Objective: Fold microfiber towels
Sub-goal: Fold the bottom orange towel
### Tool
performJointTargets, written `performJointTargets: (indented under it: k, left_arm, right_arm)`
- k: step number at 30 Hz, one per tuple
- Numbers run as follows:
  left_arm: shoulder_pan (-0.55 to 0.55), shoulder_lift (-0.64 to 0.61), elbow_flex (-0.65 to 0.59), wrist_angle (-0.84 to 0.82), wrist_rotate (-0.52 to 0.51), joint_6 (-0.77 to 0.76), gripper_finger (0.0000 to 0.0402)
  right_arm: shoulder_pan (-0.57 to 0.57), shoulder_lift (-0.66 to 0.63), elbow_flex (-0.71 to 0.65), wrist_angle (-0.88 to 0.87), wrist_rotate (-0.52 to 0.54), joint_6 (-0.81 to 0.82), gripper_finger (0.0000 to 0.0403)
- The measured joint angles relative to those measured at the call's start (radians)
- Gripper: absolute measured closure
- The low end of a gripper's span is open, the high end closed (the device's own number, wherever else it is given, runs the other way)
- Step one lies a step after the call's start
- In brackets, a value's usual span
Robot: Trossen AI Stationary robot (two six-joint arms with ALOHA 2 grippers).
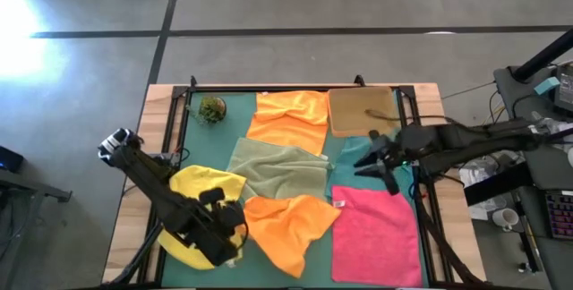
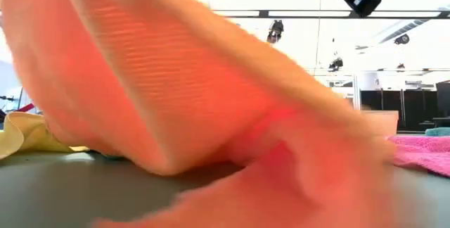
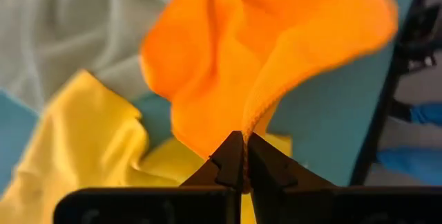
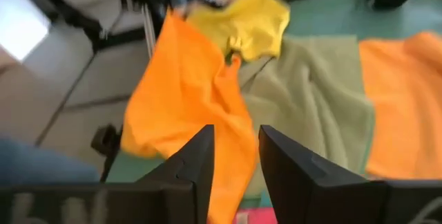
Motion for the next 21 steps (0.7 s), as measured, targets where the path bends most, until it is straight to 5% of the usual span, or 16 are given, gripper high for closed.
performJointTargets:
  k: [9,21]
  left_arm:
    - [0.033,-0.072,-0.002,-0.060,-0.090,0.035,0.0402]
    - [0.062,-0.085,0.008,-0.055,-0.085,0.108,0.0402]
  right_arm:
    - [0.147,0.162,0.008,0.038,0.085,0.232,0.0308]
    - [0.217,0.452,0.053,0.592,0.111,0.288,0.0219]
